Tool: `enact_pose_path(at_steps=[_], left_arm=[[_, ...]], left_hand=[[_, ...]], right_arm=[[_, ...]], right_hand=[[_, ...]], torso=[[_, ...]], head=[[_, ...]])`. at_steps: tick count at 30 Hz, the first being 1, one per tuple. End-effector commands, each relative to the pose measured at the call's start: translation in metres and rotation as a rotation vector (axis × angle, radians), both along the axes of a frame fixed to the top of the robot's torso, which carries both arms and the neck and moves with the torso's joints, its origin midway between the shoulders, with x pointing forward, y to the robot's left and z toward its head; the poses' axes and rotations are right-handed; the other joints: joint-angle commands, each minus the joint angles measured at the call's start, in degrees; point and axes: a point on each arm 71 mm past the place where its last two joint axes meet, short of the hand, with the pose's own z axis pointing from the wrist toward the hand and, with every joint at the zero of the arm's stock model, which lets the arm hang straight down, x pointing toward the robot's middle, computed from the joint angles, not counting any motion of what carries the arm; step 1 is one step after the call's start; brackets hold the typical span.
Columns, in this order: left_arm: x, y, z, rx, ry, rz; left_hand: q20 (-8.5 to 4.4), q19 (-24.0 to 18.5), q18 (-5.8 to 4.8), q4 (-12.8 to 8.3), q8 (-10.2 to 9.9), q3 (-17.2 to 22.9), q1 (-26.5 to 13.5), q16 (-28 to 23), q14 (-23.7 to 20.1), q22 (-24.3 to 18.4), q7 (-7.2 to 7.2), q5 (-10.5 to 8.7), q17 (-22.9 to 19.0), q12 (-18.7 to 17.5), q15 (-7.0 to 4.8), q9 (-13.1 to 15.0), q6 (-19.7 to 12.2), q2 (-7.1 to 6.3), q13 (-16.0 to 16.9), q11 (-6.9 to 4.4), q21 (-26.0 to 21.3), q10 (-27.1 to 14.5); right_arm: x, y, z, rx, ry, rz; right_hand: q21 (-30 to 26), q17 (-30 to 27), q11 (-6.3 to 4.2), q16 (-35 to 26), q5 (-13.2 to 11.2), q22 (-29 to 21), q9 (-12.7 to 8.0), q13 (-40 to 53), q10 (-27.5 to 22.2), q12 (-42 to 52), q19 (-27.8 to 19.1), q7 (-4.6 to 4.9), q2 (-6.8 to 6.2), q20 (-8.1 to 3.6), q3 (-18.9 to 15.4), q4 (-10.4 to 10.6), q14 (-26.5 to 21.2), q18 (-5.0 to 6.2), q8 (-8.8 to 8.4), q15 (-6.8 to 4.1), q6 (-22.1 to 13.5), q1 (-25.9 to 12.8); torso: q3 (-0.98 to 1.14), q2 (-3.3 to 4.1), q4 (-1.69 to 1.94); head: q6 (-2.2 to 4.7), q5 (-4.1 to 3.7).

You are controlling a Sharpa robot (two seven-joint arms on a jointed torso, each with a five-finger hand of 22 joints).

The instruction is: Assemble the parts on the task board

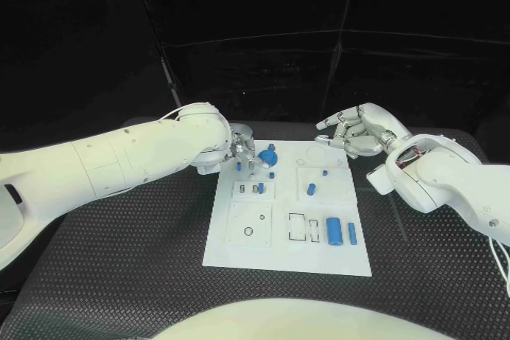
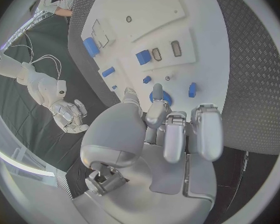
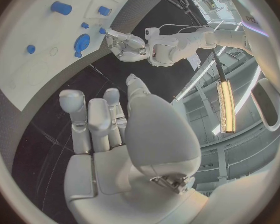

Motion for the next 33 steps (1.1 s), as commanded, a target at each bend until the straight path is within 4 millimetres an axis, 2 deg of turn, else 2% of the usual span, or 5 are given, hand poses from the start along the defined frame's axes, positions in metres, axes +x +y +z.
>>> enact_pose_path(at_steps=[1,18,33], left_arm=[[0.0,-0.002,-0.004,0.081,0.039,-0.037],[-0.003,-0.021,-0.011,0.112,0.079,-0.091],[-0.006,-0.026,-0.015,0.145,0.125,-0.128]], left_hand=[[0.13,0.4,-1.05,0.0,0.1,-0.3,-0.8,0.2,5.9,0.9,-0.04,-0.25,15.1,0.1,-0.22,0.1,-0.5,0.02,0.0,0.14,0.2,0.1],[0.2,0.7,-1.17,-0.1,0.3,-0.3,-0.7,0.2,5.9,1.6,-0.18,-0.24,15.1,1.3,-0.19,0.5,-0.1,0.5,1.4,0.07,0.5,1.1],[0.21,0.6,-1.13,-0.2,0.4,-0.1,-0.1,0.2,5.9,1.4,-0.21,-0.21,15.1,1.1,-0.2,0.8,0.0,1.0,1.1,0.04,0.4,0.9]], right_arm=[[0.0,0.001,0.001,-0.01,0.004,0.001],[0.001,0.007,0.0,-0.006,0.006,0.004],[0.003,0.01,-0.001,-0.007,0.012,0.008]], right_hand=[[-0.2,-0.1,-0.12,-0.2,0.3,-0.1,-0.1,-0.1,0.4,-0.1,0.4,0.02,0.25,-0.05,-0.3,0.1,0.4,0.83,0.35,0.09,-0.3,0.3],[-0.8,-0.3,-0.12,-0.9,2.2,-0.7,-0.1,-0.7,-0.1,-0.6,0.3,0.05,0.61,-0.08,-0.3,0.0,0.4,0.91,0.46,0.08,-0.5,0.7],[-1.0,-0.3,-0.13,-1.0,2.7,-0.8,-0.1,-0.7,-0.1,-0.6,0.3,0.04,0.66,-0.09,-0.4,0.0,0.5,0.92,0.56,0.07,-0.5,0.7]], torso=[[-0.07,0.12,-0.05],[-0.12,0.16,-0.05],[-0.1,0.2,0.0]], head=[[-0.22,0.18],[-1.12,0.39],[-2.03,0.39]])
